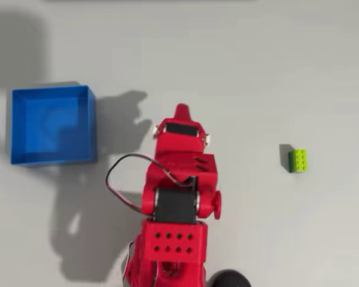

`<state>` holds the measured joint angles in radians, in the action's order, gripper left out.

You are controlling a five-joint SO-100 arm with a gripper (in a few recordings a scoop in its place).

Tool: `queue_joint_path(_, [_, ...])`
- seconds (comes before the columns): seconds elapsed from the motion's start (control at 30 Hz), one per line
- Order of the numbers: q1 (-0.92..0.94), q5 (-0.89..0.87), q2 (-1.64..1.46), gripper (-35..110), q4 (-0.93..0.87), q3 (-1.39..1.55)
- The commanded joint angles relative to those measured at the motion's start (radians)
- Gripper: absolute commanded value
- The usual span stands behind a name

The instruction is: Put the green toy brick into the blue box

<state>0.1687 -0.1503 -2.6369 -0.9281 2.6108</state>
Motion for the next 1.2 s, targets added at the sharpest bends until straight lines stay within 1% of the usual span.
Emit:
queue_joint_path(0.0, [0.086, -0.035, 0.091, 21, 0.009, -0.133])
queue_joint_path(0.3, [0.311, -0.112, 0.293, 23, 0.002, -0.272])
queue_joint_path(0.63, [0.535, -0.181, 0.405, 24, -0.034, -0.311])
queue_joint_path(0.93, [0.667, -0.209, 0.495, 26, -0.044, -0.344])
queue_joint_path(1.17, [0.712, -0.245, 0.620, 28, -0.043, -0.417])
